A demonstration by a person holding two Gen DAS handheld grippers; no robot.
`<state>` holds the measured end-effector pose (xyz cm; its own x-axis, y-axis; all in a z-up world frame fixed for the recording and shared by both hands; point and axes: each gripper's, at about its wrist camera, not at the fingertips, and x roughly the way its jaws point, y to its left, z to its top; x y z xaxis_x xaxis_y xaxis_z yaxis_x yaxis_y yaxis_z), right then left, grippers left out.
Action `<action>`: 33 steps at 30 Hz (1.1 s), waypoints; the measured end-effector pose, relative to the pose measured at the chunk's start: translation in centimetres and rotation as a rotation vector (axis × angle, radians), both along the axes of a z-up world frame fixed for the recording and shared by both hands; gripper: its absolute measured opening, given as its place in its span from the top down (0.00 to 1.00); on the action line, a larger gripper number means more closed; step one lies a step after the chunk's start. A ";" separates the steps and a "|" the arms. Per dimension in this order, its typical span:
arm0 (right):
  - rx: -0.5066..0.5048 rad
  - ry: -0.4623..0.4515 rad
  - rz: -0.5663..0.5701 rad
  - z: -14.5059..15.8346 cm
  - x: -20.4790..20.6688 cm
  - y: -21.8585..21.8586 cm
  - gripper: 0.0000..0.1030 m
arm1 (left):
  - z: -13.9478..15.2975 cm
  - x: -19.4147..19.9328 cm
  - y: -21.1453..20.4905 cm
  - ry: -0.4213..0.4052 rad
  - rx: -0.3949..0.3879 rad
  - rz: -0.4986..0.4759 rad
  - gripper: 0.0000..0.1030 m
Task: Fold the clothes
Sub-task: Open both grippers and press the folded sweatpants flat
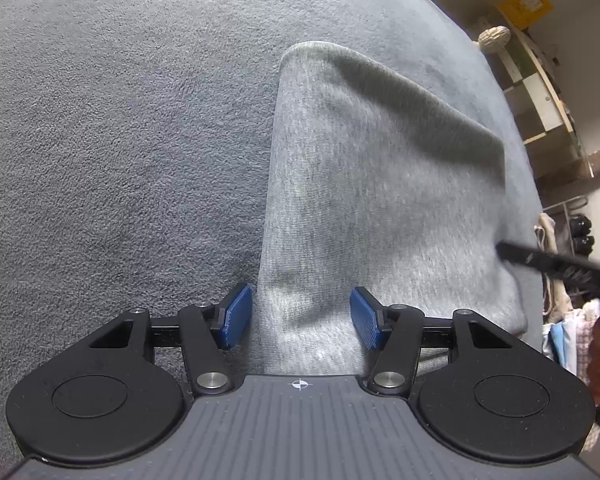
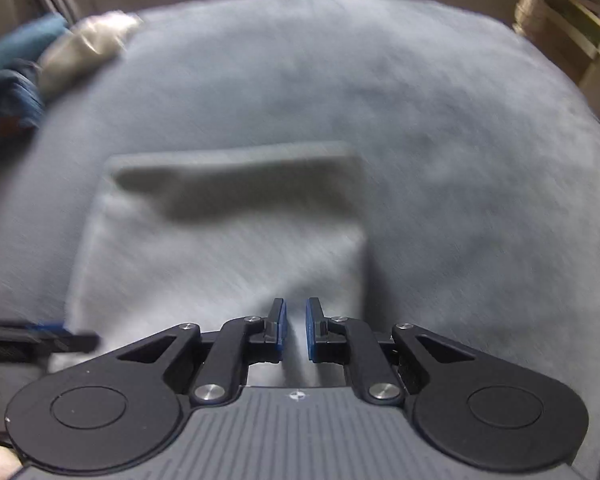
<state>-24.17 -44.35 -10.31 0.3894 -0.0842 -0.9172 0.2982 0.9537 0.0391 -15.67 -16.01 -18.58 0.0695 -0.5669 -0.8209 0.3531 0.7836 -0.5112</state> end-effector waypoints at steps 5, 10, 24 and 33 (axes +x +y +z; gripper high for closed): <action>0.063 -0.041 -0.096 -0.4 -1.9 -1.6 0.90 | 1.1 -0.6 0.9 -0.026 0.036 0.012 0.45; 0.079 -0.131 -0.059 2.9 -4.2 -1.4 0.90 | 2.7 -1.1 3.7 -0.062 0.032 0.080 0.44; 0.283 -0.125 0.140 2.7 -7.0 5.8 0.79 | 7.2 -7.0 -2.9 -0.445 0.130 -0.195 0.44; 0.523 -0.121 -0.153 -0.4 -8.0 3.1 0.79 | 5.9 -11.1 -7.7 -0.687 0.190 -0.575 0.45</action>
